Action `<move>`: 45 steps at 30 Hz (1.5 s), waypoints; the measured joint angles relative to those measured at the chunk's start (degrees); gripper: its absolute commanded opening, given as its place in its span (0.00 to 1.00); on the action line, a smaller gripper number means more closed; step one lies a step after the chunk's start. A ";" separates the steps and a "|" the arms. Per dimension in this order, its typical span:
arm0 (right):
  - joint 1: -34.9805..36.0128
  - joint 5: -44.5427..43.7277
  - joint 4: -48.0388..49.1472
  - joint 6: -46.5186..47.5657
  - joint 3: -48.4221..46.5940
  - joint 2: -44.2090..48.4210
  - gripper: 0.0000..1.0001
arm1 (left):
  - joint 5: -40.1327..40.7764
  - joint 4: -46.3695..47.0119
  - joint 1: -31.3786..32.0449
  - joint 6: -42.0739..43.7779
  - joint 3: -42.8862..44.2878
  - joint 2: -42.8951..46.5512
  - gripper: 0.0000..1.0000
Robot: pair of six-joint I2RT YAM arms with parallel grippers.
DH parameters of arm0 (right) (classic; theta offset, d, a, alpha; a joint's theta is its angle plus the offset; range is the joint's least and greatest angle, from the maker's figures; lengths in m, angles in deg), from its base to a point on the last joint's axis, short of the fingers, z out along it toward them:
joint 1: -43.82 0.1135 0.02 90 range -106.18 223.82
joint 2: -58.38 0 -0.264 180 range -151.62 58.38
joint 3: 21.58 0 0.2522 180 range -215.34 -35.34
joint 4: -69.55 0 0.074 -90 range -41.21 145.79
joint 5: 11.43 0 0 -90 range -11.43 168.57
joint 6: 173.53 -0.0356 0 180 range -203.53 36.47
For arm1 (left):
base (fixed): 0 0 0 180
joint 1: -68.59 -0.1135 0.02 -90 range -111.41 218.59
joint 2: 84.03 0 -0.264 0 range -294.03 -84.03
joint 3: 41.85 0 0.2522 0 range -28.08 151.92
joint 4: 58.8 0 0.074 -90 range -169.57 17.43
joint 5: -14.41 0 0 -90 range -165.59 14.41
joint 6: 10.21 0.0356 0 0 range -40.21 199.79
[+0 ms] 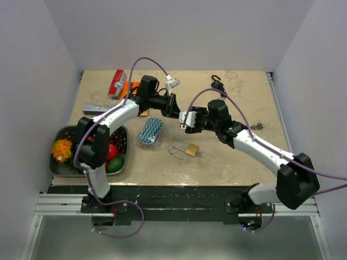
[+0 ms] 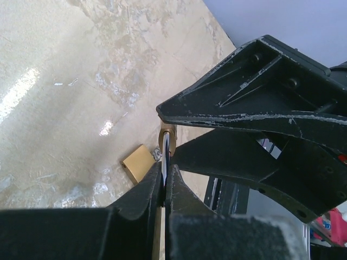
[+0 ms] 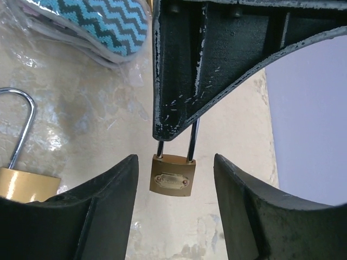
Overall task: Lock with the key
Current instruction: Place the lock at the center of the board.
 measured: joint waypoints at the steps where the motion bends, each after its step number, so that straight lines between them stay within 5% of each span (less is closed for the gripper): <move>1: 0.09 -0.50 0.28 0.15 0.07 -0.09 0.56 | 0.00 -0.09 0.00 0.15 0.00 0.00 0.00; 8: 0.22 -2.54 1.77 0.68 0.07 -2.93 0.32 | -0.02 -0.28 0.00 0.26 0.00 0.00 0.00; 11: 0.26 -3.32 2.43 0.20 0.07 -3.19 0.09 | 0.31 -0.44 0.00 0.39 0.00 0.00 0.02; 12: 0.26 -3.45 2.62 -0.17 0.04 -3.19 0.00 | 0.33 -0.39 0.00 0.39 0.00 0.00 0.14; 14: 0.26 -3.50 2.69 -0.46 0.04 -3.19 0.00 | 0.39 -0.33 0.00 0.46 0.07 0.00 0.31; 18: 0.11 -3.85 1.79 -3.13 -0.09 -3.17 0.00 | 0.76 -0.59 -0.11 1.55 0.04 0.37 0.95; 19: -0.22 -3.80 1.09 -4.39 -0.24 -3.17 0.00 | 1.05 -0.66 -0.26 1.68 -0.07 0.76 0.99; 27: -13.55 -3.06 -7.69 -18.49 -5.99 -3.17 0.00 | 7.02 -0.15 -8.17 3.34 -3.48 9.75 0.99; 36: -28.98 -5.84 -18.01 -39.65 -7.91 -7.10 0.00 | 29.59 11.85 -10.62 10.27 -11.58 26.40 0.99; 45: -37.46 -12.72 -21.05 -45.90 -7.89 -16.46 0.00 | 31.58 9.38 -10.58 13.51 -11.74 24.90 0.99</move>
